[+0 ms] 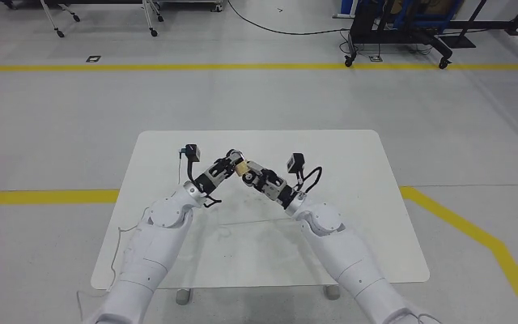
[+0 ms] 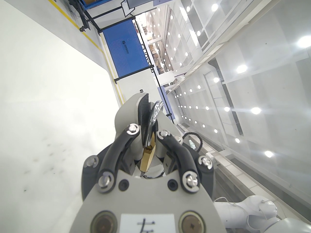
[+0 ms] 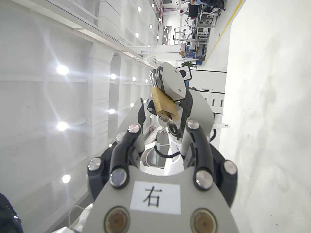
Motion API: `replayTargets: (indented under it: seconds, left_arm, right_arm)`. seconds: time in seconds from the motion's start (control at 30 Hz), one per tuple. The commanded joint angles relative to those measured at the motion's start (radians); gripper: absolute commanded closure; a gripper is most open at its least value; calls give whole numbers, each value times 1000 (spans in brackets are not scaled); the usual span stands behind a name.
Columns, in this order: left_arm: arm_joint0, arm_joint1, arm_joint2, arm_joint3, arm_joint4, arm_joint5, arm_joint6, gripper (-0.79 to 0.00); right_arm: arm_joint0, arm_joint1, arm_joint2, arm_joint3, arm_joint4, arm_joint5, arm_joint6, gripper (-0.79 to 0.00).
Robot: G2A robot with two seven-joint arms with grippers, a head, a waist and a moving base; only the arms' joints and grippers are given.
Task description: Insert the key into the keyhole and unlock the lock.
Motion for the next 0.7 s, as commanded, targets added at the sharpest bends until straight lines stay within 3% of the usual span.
replayTargets:
  seconds: [0.0, 0.07, 0.13, 0.17, 0.53, 0.57, 0.6, 0.63, 0.67]
  left_arm:
    - [-1, 0, 1, 2, 3, 5, 3, 0]
    - [-3, 0, 2, 2, 8, 10, 7, 0]
    - [-4, 1, 2, 3, 14, 10, 11, 0]
    - [-4, 1, 2, 2, 19, 9, 13, 0]
    - [-1, 4, 12, -6, 108, -27, 52, 0]
    - [-1, 4, 13, -6, 109, -27, 53, -114]
    - [-1, 4, 13, -7, 108, -29, 53, -382]
    - [-1, 5, 13, -7, 106, -30, 53, -785]
    - [0, 4, 13, -9, 101, -31, 51, -785]
  right_arm:
    - [-5, 1, -2, -12, -23, -4, -12, -265]
    - [-9, 2, -3, -19, -35, -6, -19, -117]
    - [-12, 3, -3, -24, -42, -5, -25, -86]
    - [-13, 3, -3, -24, -47, -2, -27, -22]
    - [-11, 6, 6, -22, -57, 9, -33, 0]
    - [-11, 7, 8, -23, -57, 9, -32, 0]
    - [-13, 8, 10, -24, -58, 6, -32, 0]
    - [-14, 9, 13, -25, -59, 5, -33, 0]
    - [-17, 9, 17, -26, -54, 3, -32, 0]
